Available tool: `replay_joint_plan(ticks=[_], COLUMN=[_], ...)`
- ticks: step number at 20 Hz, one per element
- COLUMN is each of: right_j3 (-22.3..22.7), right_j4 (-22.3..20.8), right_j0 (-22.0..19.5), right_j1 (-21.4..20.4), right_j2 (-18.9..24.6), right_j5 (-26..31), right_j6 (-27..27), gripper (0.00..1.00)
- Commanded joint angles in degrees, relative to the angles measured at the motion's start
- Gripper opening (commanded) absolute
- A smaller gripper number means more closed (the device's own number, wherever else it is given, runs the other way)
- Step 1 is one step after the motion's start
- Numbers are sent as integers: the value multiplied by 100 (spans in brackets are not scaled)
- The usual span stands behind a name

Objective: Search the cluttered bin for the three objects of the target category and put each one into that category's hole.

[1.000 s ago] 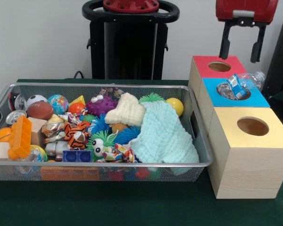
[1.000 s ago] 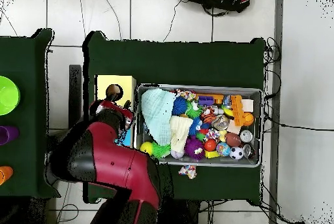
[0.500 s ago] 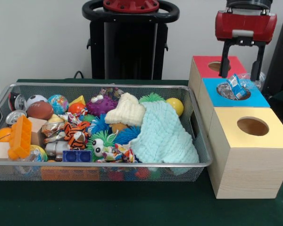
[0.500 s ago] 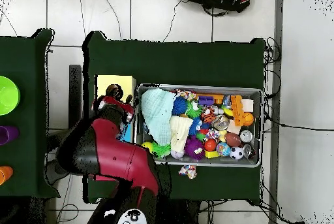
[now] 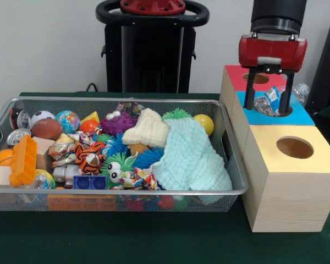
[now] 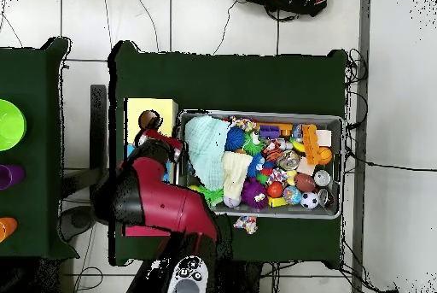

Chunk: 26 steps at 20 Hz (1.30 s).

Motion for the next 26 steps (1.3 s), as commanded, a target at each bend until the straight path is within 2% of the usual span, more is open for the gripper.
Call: replay_joint_plan(ticks=[1, 12, 15, 19, 26], right_j3=[890, 1467, 1661, 1868, 1895], right_j4=[-548, -567, -817, -1066, -1261], right_j0=[-272, -183, -341, -590, -771], right_j1=[159, 42, -14, -291, -65], right_j2=[737, 787, 881, 961, 1080], right_j5=[-765, -1241, -1459, -1314, -1705], right_j6=[1541, 1708, 1759, 1673, 1724], gripper=[100, 100, 100, 100, 100])
